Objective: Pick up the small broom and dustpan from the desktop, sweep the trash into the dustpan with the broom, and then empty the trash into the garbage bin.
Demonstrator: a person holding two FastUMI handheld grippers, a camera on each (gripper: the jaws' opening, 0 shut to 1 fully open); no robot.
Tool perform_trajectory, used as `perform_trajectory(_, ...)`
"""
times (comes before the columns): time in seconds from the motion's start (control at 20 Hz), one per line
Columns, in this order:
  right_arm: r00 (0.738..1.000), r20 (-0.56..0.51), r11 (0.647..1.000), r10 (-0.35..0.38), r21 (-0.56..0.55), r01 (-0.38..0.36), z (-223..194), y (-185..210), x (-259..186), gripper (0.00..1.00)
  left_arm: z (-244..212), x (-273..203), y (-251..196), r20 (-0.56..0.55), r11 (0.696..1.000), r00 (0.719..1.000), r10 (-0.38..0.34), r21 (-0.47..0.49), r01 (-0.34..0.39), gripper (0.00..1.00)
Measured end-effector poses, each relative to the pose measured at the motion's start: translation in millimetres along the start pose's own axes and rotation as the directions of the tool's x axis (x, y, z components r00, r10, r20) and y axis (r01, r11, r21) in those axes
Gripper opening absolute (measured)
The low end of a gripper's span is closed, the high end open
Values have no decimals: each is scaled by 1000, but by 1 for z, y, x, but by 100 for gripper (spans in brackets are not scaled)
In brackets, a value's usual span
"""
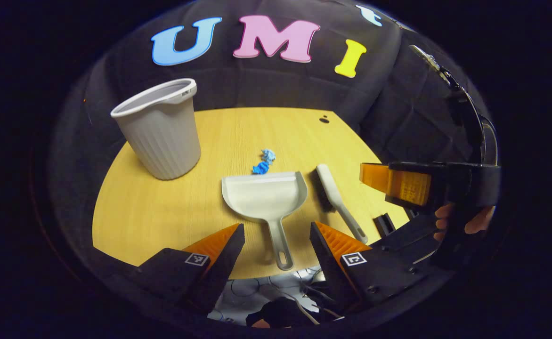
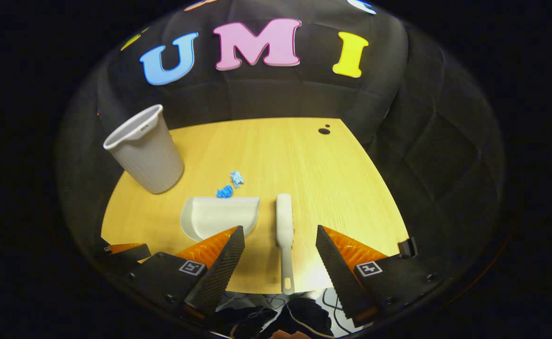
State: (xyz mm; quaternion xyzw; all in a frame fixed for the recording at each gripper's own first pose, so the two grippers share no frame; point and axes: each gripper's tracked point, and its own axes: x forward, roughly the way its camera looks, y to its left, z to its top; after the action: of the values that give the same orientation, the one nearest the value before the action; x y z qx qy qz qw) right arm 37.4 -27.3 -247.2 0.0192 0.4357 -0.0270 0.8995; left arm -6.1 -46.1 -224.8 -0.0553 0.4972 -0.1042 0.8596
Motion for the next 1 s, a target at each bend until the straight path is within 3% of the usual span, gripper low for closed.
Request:
perform_trajectory(0.15,991,-136,1000,6,-3,-6,-26,-2,27,100,-15,27,0,-139,1000,990,14,-18,-16,85)
perform_trajectory(0.4,936,-352,999,7,-39,-22,-66,-7,68,100,-13,47,3,-294,998,954,57,7,-57,85)
perform_trajectory(0.6,889,-457,996,13,-72,-52,-81,-2,96,100,2,85,-4,-379,996,923,69,-30,-87,85)
perform_trajectory(0.85,849,-528,995,3,-81,-54,-82,-4,129,100,9,118,-8,-460,989,885,70,-83,-121,85)
perform_trajectory(1.0,830,-558,993,-13,-104,-55,-84,-8,141,100,20,135,-6,-468,985,880,78,-99,-140,88)
